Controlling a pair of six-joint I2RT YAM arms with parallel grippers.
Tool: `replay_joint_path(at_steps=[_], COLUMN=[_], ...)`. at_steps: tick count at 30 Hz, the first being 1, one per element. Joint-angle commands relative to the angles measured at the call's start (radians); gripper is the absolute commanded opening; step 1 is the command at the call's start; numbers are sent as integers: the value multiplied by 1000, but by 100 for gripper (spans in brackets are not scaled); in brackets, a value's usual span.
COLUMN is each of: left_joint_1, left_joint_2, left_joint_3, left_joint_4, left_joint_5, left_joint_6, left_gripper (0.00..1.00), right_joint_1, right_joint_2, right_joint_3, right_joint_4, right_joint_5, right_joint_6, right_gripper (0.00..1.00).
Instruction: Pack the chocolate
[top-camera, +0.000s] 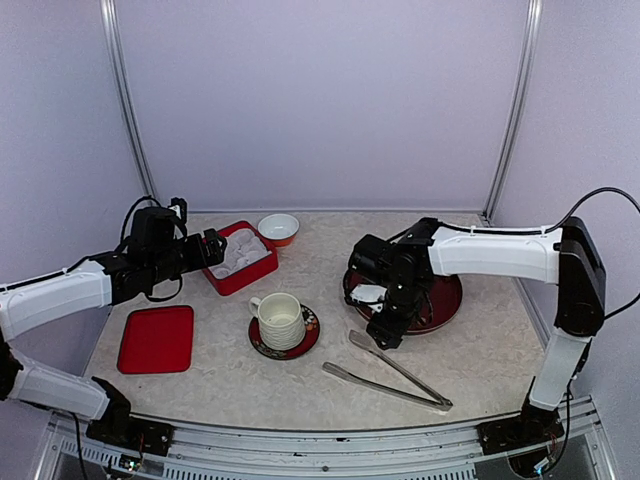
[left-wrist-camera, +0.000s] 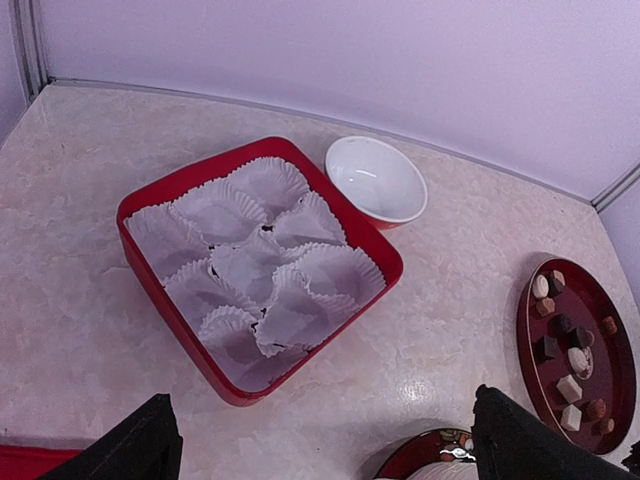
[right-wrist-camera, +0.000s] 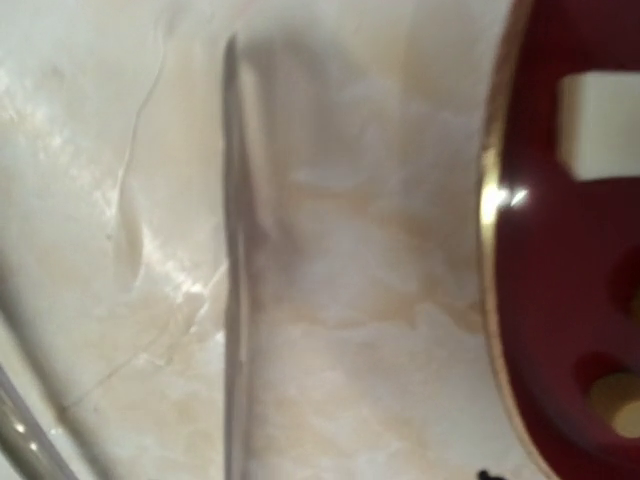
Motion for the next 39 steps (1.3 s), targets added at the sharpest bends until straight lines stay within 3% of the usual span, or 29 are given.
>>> replay_joint_path(at_steps=[1,8,19,30,36,39], left_joint_1=[-7,-8,-7,-6,-6,-7], left_joint_2=[8,26,34,39,34,30], left_joint_3=[-9,-27,-36,-36,-34,-31], left_joint_4=[30,45,48,49,47,45], left_joint_5=[2,1,-9,-9,-6,-2], left_joint_6=[-11,-26,-30,-36,-40,-45], left_gripper=[99,99,99,99,99,99], right_joint_1=[28,44,46,46,46,46], right_joint_2=[50,115,177,179,159,133], right_joint_3=[28,39,40,-32,-63,-57], right_joint_4=[-53,-44,-25,32,61,61], right_joint_5=[-46,-45,-37,-51,-68,-70], right_joint_6=[14,19,22,36,54,63], right_gripper=[62,55,35,17,0,0])
